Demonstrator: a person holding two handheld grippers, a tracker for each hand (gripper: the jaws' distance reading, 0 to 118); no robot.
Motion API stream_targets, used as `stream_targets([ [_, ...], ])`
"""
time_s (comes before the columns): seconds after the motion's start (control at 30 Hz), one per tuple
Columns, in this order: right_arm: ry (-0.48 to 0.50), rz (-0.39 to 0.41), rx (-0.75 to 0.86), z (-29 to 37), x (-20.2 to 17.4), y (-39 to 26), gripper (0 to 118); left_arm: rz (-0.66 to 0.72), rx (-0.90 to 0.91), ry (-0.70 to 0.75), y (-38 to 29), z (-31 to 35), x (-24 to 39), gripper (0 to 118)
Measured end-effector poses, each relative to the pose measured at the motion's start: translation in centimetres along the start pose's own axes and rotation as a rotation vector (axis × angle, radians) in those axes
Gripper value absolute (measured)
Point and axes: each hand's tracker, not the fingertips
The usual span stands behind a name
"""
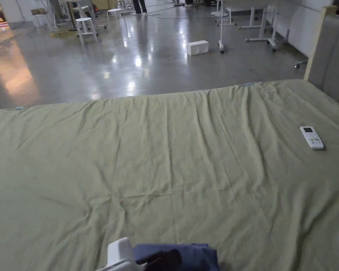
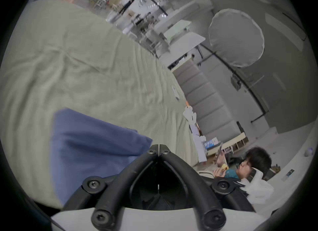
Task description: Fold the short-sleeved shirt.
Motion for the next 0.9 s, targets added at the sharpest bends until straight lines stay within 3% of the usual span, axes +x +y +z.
stream_targets([
  [0.07,-0.038,0.064,-0.036,-3.8,-1.7,1.5,0,0.028,0.055,0.037,0.1,3.5,-1.1,0],
  [0.1,-0.014,0.052,-0.032,-5.9,-2.3,2.2,0,0.037,0.083,0.058,0.0,5.3,-1.6,0],
  [0.17,0.211,-0.102,-0.069,-10.0,-2.8,3.4,0,0.025,0.141,0.152,-0.1,8.2,-2.5,0],
  [0.23,0.296,-0.196,-0.124,-14.1,-3.0,4.0,0,0.039,0.155,0.195,-0.4,9.8,-3.7,0],
  [0.37,0.164,-0.179,-0.390,-22.0,-1.6,2.2,0,0.126,0.168,0.193,-0.9,10.9,-5.5,3],
  [0.4,0.132,-0.171,-0.432,-23.0,-1.0,1.2,0,0.136,0.166,0.205,-1.0,10.9,-5.8,11],
  [0.43,0.191,-0.188,-0.354,-23.0,0.1,0.4,1,0.142,0.155,0.219,-0.9,10.5,-6.2,27],
  [0.47,0.242,-0.262,-0.303,-22.2,0.7,0.5,1,0.142,0.144,0.224,-0.9,10.1,-6.5,44],
  [0.53,0.200,-0.331,-0.329,-21.3,0.4,0.4,1,0.136,0.112,0.182,-0.9,9.0,-7.2,85],
  [0.6,0.189,-0.224,-0.313,-21.5,-0.1,0.3,1,0.179,0.073,0.086,-0.5,7.2,-8.0,105],
  [0.7,0.189,-0.240,-0.318,-21.5,-0.4,0.6,1,0.256,0.010,0.004,0.2,4.1,-10.0,106],
  [0.8,0.206,-0.262,-0.319,-21.5,0.0,0.5,1,0.243,-0.093,0.037,0.7,0.3,-11.7,106],
  [0.9,0.234,-0.335,-0.322,-21.6,0.7,0.1,1,0.251,-0.184,0.083,0.4,-2.8,-12.7,105],
])
